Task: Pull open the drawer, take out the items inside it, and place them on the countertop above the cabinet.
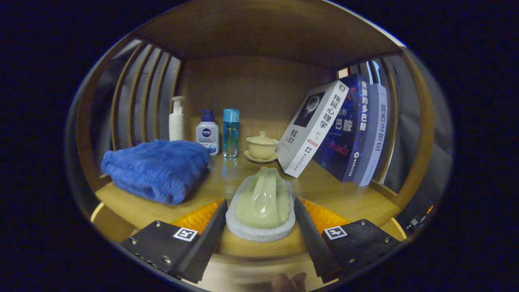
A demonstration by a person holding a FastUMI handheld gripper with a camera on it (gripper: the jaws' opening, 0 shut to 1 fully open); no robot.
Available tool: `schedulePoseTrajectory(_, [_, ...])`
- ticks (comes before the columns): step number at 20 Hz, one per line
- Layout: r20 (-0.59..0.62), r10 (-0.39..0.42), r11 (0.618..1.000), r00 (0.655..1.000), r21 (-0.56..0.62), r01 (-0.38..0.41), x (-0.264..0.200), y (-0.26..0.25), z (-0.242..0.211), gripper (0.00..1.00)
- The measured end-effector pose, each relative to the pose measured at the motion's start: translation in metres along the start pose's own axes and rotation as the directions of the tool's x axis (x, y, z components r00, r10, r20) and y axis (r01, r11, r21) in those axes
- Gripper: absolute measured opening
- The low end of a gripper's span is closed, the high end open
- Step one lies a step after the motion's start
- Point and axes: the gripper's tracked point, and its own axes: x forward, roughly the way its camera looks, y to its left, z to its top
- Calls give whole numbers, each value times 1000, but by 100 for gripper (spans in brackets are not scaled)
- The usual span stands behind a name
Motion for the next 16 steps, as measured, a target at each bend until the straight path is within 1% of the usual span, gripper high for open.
schedulePoseTrajectory(1, [45, 6, 999, 999, 41, -8, -12, 4, 14, 97])
schedulePoseTrajectory(5, [88, 6, 981, 996, 192, -22, -61, -6, 55, 97])
schedulePoseTrajectory(7, [111, 7, 971, 994, 238, -34, -87, -17, 71, 97])
schedulePoseTrajectory(11, [147, 1, 975, 989, 219, -33, -134, -40, 90, 97])
schedulePoseTrajectory(14, [193, 21, 972, 981, 225, -65, -181, -42, 102, 97])
schedulePoseTrajectory(16, [212, 5, 976, 977, 211, -50, -209, -50, 106, 96])
